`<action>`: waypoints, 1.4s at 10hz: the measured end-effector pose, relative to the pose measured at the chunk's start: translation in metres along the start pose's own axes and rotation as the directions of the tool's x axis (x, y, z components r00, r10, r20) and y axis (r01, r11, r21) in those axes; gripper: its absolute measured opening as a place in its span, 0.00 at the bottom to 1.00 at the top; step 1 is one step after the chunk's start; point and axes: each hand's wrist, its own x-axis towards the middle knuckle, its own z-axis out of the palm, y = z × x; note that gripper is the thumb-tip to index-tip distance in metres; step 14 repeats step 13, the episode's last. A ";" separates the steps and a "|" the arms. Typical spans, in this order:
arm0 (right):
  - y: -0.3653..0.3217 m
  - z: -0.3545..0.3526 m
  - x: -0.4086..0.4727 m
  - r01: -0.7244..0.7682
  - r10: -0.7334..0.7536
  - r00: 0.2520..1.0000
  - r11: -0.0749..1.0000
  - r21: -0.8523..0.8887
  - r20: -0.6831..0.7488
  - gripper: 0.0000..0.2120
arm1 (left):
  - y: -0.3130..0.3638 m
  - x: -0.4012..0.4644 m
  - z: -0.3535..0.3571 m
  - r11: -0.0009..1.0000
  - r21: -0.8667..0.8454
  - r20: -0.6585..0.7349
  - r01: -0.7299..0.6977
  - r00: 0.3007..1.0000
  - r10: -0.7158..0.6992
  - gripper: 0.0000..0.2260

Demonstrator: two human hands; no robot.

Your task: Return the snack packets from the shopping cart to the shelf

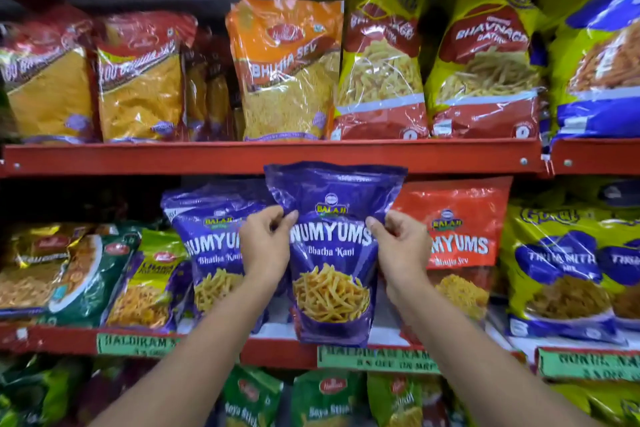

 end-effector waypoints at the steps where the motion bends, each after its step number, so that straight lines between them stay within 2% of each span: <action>1: 0.012 0.019 -0.003 -0.018 0.011 0.991 0.998 -0.059 -0.130 0.22 | -0.012 0.001 0.020 0.998 0.016 -0.059 0.065 0.996 -0.064 0.11; 2: 0.026 0.031 0.000 -0.098 0.079 0.980 0.990 -0.101 -0.181 0.22 | -0.030 0.003 0.036 0.995 0.013 -0.082 0.099 0.992 -0.098 0.10; 3: 0.043 0.036 0.002 -0.170 0.157 0.973 0.983 -0.063 -0.170 0.05 | -0.046 0.002 0.045 0.990 -0.007 -0.064 0.144 0.987 -0.144 0.11; 4: 0.060 0.038 -0.005 -0.308 0.311 0.949 0.950 0.050 -0.054 0.17 | -0.053 -0.010 0.048 0.974 -0.036 -0.018 0.222 0.975 -0.222 0.17; 5: 0.075 0.037 -0.020 -0.456 0.452 0.886 0.890 0.021 0.101 0.27 | -0.061 -0.031 0.050 0.938 -0.023 0.136 0.346 0.931 -0.340 0.22; 6: 0.081 0.032 -0.034 -0.508 0.503 0.843 0.861 -0.027 0.192 0.36 | -0.068 -0.055 0.050 0.883 -0.027 0.274 0.469 0.853 -0.444 0.23; 7: 0.077 0.023 -0.041 -0.516 0.503 0.830 0.856 -0.012 0.241 0.28 | -0.070 -0.068 0.046 0.876 -0.040 0.319 0.481 0.837 -0.445 0.21; 8: 0.071 0.014 -0.045 -0.510 0.502 0.818 0.859 -0.050 0.281 0.22 | -0.065 -0.074 0.040 0.878 -0.060 0.306 0.475 0.846 -0.437 0.21; 9: 0.066 0.008 -0.050 -0.504 0.503 0.804 0.859 -0.087 0.318 0.27 | -0.056 -0.082 0.032 0.876 -0.037 0.295 0.480 0.843 -0.450 0.21; 10: 0.058 0.004 -0.056 -0.483 0.488 0.805 0.869 -0.105 0.338 0.28 | -0.048 -0.088 0.026 0.869 -0.036 0.287 0.493 0.838 -0.464 0.23; 11: 0.042 -0.005 -0.065 -0.327 0.368 0.889 0.927 -0.185 0.272 0.23 | -0.033 -0.092 0.021 0.866 -0.020 0.295 0.500 0.830 -0.473 0.28; 12: 0.021 -0.021 -0.077 -0.050 0.114 0.974 0.950 -0.309 0.194 0.28 | -0.010 -0.098 0.015 0.929 -0.054 0.244 0.366 0.907 -0.343 0.30; 13: -0.003 -0.036 -0.085 0.241 -0.143 0.963 0.841 -0.484 0.230 0.29 | 0.018 -0.104 0.009 0.988 -0.002 0.248 0.156 0.957 -0.151 0.31; 14: -0.003 -0.036 -0.085 0.241 -0.143 0.963 0.841 -0.484 0.230 0.29 | 0.018 -0.104 0.009 0.988 -0.002 0.248 0.156 0.957 -0.151 0.31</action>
